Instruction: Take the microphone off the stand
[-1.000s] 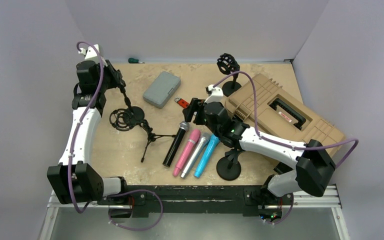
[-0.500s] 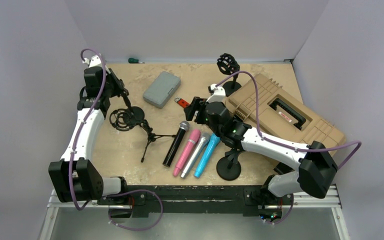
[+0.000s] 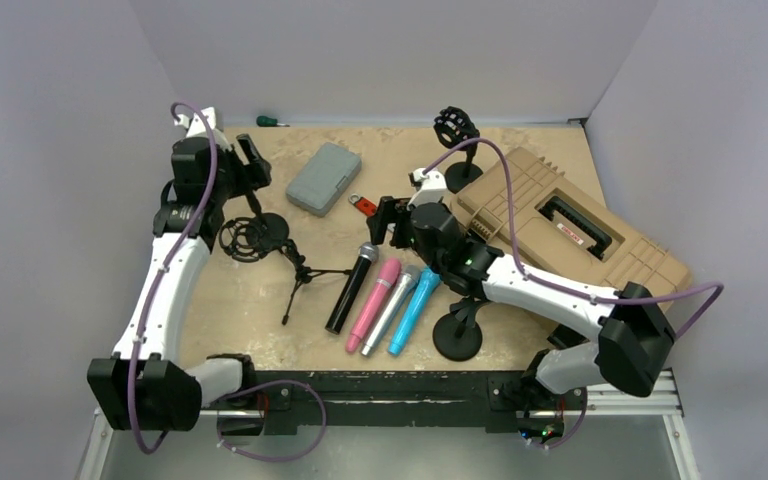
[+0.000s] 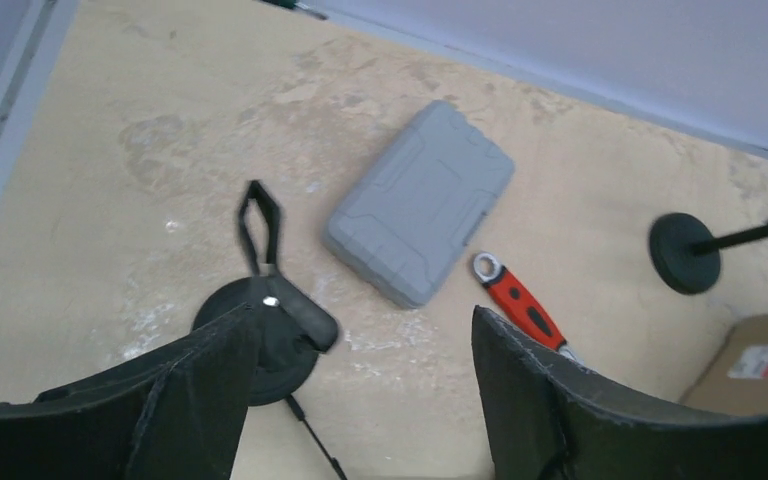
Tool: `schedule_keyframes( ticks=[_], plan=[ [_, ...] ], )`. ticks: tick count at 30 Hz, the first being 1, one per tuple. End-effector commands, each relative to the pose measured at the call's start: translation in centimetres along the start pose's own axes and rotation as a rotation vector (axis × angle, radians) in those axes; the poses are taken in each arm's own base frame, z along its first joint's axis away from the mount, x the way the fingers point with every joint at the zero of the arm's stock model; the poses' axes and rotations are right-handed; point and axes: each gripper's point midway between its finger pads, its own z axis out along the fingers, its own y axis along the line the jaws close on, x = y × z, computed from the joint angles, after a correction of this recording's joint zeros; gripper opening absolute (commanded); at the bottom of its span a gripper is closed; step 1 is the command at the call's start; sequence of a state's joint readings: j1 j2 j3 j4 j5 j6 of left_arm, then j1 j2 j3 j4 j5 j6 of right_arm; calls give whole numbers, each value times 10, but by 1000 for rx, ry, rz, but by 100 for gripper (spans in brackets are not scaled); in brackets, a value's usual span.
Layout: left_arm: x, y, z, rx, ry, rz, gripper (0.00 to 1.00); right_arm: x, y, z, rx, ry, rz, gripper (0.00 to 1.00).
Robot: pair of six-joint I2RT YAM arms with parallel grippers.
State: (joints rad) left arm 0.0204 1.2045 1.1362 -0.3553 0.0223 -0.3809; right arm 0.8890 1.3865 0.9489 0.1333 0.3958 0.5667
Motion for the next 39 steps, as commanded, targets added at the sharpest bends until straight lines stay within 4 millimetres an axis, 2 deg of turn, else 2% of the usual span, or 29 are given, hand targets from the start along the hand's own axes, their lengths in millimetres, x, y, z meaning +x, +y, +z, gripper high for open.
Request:
schedule_keyframes(
  ticks=[1, 6, 9, 14, 17, 21, 24, 27, 30, 33, 39],
  plan=[
    [-21, -47, -29, 153, -96, 135, 77, -59, 7, -22, -12, -140, -79, 82],
    [-27, -96, -64, 368, -204, 221, 82, -97, -12, -54, 69, -243, -131, 91],
    [-30, -121, -88, 505, -265, 257, 82, -122, -21, -81, 98, -309, -174, 92],
    [-39, -144, -130, 656, -370, 306, 80, -168, -38, -139, 132, -454, -162, 93],
    [-51, -147, -161, 688, -463, 343, 80, -189, -46, -177, 104, -549, -99, 93],
    [-75, -149, -201, 722, -609, 314, 82, -204, -51, -223, 17, -661, -83, 99],
    [-87, -157, -227, 786, -638, 276, 89, -211, -53, -246, -25, -718, -82, 99],
    [-93, -157, -253, 832, -704, 226, 93, -222, -57, -265, -37, -758, -40, 99],
    [-97, -147, -285, 855, -862, 206, 99, -232, -64, -284, -31, -797, 3, 99],
    [-93, -130, -306, 827, -952, 180, 100, -238, -71, -302, -37, -839, 17, 99],
    [-58, -112, -299, 777, -909, 229, 100, -243, -87, -340, -62, -912, 70, 99]
  ],
)
